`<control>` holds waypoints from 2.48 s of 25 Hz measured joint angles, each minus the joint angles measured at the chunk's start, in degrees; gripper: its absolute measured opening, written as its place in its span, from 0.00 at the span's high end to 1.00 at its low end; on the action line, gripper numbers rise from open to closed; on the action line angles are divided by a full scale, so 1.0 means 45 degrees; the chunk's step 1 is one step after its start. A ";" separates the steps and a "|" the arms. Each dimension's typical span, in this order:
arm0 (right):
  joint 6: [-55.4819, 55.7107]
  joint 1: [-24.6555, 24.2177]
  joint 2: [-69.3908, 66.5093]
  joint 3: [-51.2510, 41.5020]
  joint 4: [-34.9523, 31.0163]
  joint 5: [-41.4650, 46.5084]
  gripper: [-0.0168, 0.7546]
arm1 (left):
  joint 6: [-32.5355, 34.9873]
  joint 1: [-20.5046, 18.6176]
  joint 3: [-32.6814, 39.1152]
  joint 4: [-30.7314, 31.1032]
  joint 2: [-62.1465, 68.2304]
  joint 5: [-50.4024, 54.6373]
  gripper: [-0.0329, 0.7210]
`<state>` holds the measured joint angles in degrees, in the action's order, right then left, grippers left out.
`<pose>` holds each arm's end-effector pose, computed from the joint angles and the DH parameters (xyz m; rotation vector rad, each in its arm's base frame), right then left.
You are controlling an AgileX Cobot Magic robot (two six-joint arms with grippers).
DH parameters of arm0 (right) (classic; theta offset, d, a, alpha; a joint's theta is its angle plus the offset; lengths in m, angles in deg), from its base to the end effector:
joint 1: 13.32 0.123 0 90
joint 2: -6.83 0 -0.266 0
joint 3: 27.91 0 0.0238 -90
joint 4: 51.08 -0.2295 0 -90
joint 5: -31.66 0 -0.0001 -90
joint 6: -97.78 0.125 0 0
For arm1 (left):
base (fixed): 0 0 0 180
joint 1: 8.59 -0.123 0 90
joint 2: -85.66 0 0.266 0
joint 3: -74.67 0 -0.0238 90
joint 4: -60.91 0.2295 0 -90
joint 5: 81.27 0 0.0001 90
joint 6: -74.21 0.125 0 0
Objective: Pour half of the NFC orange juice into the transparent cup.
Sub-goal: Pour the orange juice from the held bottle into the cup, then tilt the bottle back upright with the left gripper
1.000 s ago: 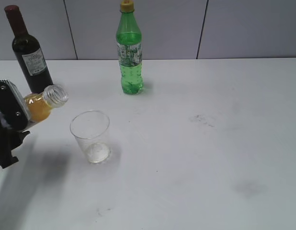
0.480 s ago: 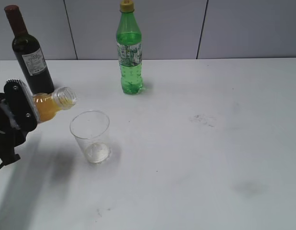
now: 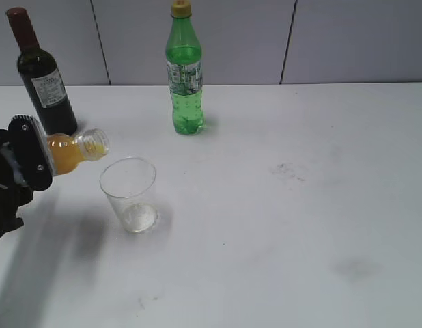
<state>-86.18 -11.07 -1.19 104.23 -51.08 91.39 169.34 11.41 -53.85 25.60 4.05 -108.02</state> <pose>0.0259 0.0010 0.2544 -0.1093 2.0149 -0.0190 0.2651 -0.0619 0.1260 1.4005 1.8136 0.6932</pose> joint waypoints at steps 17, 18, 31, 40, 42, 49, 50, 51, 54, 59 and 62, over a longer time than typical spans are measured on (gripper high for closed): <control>0.0000 0.0000 0.0000 0.0000 0.0000 0.0000 0.26 | 0.1590 0.0043 -0.0116 -0.1189 0.0000 -0.0440 0.33; 0.0000 0.0000 0.0000 0.0000 0.0000 0.0000 0.26 | 0.1926 0.0118 -0.0197 -0.1537 0.0006 -0.0481 0.33; 0.0000 0.0000 0.0000 0.0000 0.0000 0.0000 0.26 | 0.3690 0.1007 -0.0477 -0.3123 0.0258 -0.1077 0.33; 0.0000 0.0000 0.0000 0.0000 0.0000 0.0000 0.26 | 0.4369 0.1021 -0.0477 -0.3430 0.0258 -0.1258 0.33; 0.0000 0.0000 0.0000 0.0000 0.0000 0.0000 0.26 | 0.4514 0.1021 -0.0477 -0.3459 0.0258 -0.1308 0.33; 0.0000 0.0000 0.0000 0.0000 0.0000 0.0000 0.26 | 0.4968 0.1021 -0.0477 -0.3500 0.0258 -0.1549 0.33; 0.0000 0.0000 0.0000 0.0000 0.0000 0.0000 0.26 | 0.5009 0.1021 -0.0477 -0.3500 0.0258 -0.1603 0.33; 0.0000 0.0000 0.0000 0.0000 0.0000 0.0000 0.26 | 0.5044 0.1021 -0.0477 -0.3500 0.0258 -0.1654 0.33; 0.0000 0.0000 0.0000 0.0000 0.0000 0.0000 0.26 | 0.5098 0.1021 -0.0477 -0.3500 0.0258 -0.1826 0.33; 0.0000 0.0000 0.0000 0.0000 0.0000 0.0000 0.26 | 0.5236 0.1021 -0.0477 -0.3500 0.0258 -0.1942 0.33; 0.0000 0.0000 0.0000 0.0000 0.0000 0.0000 0.26 | 0.5263 0.1021 -0.0477 -0.3471 0.0258 -0.2131 0.33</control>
<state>-86.18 -11.07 -1.19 104.23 -51.08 91.39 193.03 16.01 -56.00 9.97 5.21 -117.61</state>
